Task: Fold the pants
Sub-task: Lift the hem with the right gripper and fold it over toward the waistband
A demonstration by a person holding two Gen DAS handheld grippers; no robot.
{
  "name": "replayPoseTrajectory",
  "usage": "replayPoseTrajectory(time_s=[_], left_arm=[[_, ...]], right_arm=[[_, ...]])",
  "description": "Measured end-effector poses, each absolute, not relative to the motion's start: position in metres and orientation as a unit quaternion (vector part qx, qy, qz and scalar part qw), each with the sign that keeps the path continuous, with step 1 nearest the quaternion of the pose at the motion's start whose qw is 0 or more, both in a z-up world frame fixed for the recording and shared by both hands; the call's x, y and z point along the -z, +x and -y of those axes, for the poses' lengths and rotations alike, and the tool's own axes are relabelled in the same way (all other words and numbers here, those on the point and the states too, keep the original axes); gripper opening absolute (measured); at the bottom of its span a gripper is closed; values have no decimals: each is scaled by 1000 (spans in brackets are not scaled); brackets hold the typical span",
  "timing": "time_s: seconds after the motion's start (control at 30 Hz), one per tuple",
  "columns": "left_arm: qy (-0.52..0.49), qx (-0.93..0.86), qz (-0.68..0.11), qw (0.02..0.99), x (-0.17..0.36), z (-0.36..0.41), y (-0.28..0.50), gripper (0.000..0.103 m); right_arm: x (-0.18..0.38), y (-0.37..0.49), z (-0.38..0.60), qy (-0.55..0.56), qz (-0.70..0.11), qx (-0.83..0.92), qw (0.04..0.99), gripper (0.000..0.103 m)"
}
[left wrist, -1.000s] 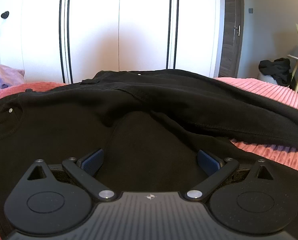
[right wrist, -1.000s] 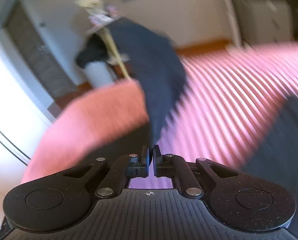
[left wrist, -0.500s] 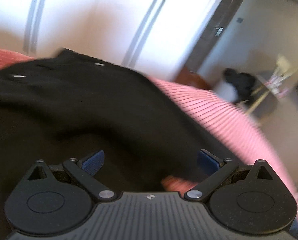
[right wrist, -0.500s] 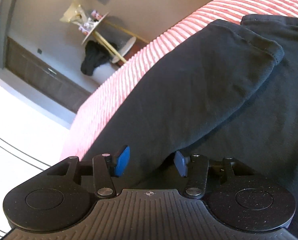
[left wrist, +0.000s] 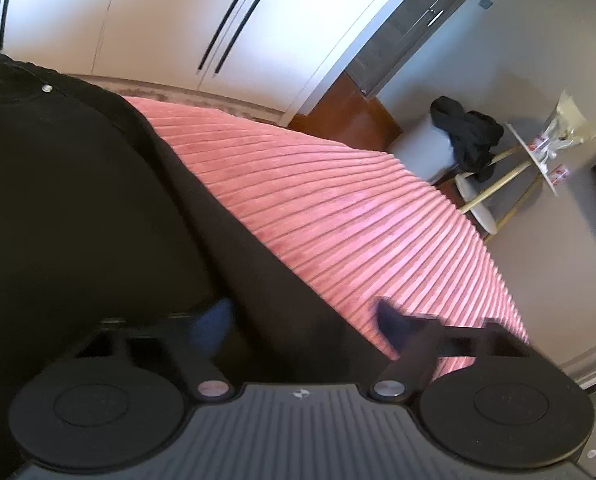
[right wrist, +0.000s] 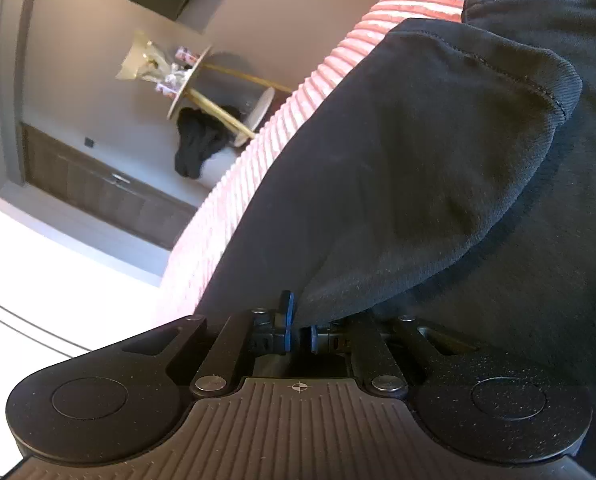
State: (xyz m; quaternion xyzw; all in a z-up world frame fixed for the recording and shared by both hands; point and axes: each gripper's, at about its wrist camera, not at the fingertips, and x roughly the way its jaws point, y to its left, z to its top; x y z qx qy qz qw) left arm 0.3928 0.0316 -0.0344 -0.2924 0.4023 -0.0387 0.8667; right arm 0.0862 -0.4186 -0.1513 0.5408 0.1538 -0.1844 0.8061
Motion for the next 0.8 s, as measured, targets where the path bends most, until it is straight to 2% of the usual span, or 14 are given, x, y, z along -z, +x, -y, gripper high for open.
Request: replayPoseTrajectory(time_s=[0.07, 0.1, 0.27, 0.47, 0.57, 0.7, 0.73, 0.8], left_arm=[[-298, 29, -419, 857, 37, -31, 397, 14], [-302, 25, -419, 856, 36, -34, 394, 9], [-324, 34, -361, 874, 8, -46, 328, 6], [-346, 59, -330, 876, -12, -69, 199, 6], [-317, 61, -324, 889, -10, -71, 133, 6], [-301, 55, -372, 876, 8, -80, 80, 8], [-300, 51, -383, 872, 11, -85, 75, 15], [-294, 11, -391, 872, 12, -102, 69, 16]], right_arm=[[152, 85, 419, 545, -151, 179, 805, 9], [152, 83, 419, 547, -149, 176, 805, 9], [135, 69, 421, 524, -128, 189, 820, 6], [63, 27, 413, 427, -95, 215, 873, 6], [35, -9, 402, 371, -91, 225, 896, 6], [38, -48, 396, 338, -137, 243, 899, 6], [44, -52, 394, 329, -161, 247, 897, 6], [54, -54, 389, 314, -200, 260, 891, 7]])
